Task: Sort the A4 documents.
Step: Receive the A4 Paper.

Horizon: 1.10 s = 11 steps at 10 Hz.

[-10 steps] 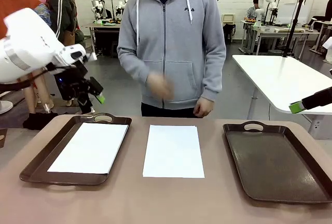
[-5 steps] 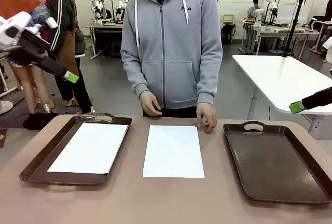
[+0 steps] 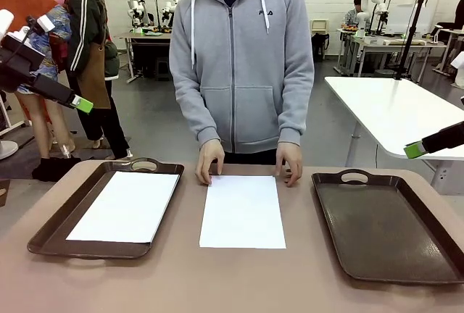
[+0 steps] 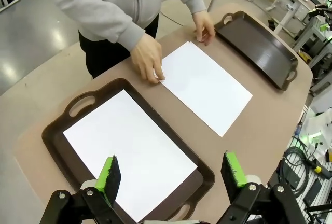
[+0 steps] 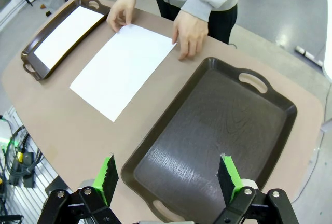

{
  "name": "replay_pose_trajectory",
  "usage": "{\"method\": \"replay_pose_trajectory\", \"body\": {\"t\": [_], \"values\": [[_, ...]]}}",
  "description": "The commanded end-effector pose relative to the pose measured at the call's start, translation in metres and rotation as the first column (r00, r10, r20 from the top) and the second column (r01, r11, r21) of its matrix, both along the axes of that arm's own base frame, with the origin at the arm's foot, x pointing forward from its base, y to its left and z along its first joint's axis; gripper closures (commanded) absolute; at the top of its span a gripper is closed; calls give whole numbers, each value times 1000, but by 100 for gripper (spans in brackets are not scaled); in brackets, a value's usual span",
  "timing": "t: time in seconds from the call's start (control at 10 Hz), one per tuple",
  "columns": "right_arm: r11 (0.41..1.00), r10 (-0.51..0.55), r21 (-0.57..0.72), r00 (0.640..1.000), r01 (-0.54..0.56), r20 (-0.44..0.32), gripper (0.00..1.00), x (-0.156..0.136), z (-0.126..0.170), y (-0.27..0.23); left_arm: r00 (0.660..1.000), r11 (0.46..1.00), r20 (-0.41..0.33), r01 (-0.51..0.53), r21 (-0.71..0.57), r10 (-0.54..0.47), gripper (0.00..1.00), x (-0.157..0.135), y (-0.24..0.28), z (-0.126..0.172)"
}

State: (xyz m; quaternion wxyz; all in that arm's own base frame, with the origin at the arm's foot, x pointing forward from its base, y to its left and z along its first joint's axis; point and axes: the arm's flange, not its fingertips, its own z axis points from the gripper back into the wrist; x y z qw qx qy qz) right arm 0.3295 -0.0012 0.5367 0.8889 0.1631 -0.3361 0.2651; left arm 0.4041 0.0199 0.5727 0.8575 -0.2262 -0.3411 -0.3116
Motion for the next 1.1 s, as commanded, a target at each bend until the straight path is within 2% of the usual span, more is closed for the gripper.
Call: {"method": "replay_pose_trajectory", "body": {"t": [0.0,0.5,1.0], "values": [[1000,11,17,1000,-11,-6,0,2,-2,0,1000,1000,-7,-25,14,25,0,-10,-6,-5],[1000,11,17,1000,-11,-6,0,2,-2,0,999,1000,-29,-13,11,14,0,-6,-7,-7],[1000,11,17,1000,-11,-6,0,2,-2,0,1000,1000,-16,-3,-8,3,0,-6,-4,-7]]}}
